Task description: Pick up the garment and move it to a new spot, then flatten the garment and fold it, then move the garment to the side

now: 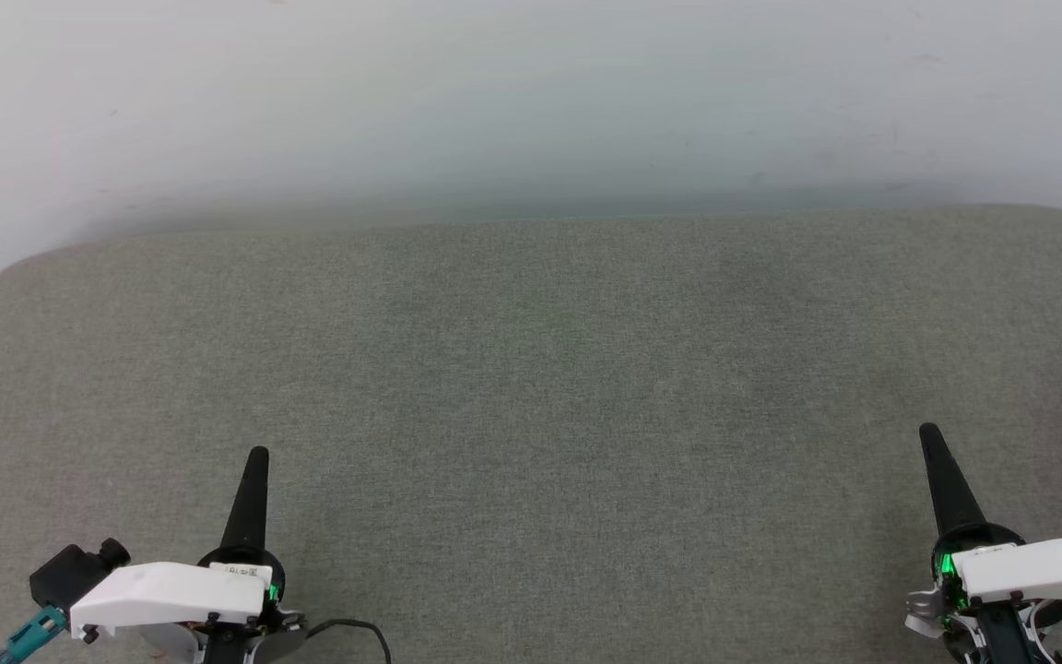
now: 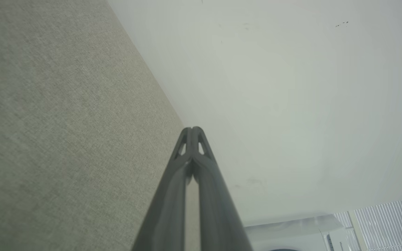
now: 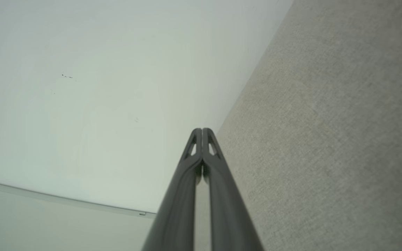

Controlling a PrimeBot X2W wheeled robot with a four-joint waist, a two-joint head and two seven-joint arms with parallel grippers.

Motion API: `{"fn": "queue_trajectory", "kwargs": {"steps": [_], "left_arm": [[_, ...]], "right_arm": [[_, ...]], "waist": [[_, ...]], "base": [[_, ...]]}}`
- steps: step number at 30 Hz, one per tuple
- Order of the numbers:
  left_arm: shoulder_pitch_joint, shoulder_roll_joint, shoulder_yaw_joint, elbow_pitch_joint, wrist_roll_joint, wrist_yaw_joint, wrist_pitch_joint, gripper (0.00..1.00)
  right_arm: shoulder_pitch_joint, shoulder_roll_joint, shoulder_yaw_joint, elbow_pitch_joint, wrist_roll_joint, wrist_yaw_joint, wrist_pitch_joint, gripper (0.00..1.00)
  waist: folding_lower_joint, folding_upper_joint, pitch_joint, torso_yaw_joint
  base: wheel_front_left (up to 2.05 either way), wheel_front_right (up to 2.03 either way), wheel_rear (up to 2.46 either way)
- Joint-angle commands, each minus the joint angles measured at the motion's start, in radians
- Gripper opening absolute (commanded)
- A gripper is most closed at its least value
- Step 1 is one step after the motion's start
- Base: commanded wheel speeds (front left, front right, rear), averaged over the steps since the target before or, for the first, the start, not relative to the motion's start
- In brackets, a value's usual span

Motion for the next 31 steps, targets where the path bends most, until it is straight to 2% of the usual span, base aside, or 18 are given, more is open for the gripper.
{"fn": "queue_trajectory", "kwargs": {"steps": [1, 31], "left_arm": [[-0.022, 0.003, 0.005, -0.002, -0.025, -0.003, 0.005, 0.00], [-0.048, -0.002, 0.023, 0.041, -0.277, -0.004, 0.074, 0.00]], "right_arm": [[-0.024, -0.006, -0.003, -0.001, 0.025, 0.000, 0.007, 0.00], [-0.041, 0.003, -0.022, 0.029, 0.273, 0.000, 0.075, 0.00]], "waist": [[0.0000, 0.0000, -0.001, 0.000], [0.0000, 0.0000, -0.025, 0.006]], "base": [[0.00, 0.00, 0.00], [0.00, 0.00, 0.00]]}}
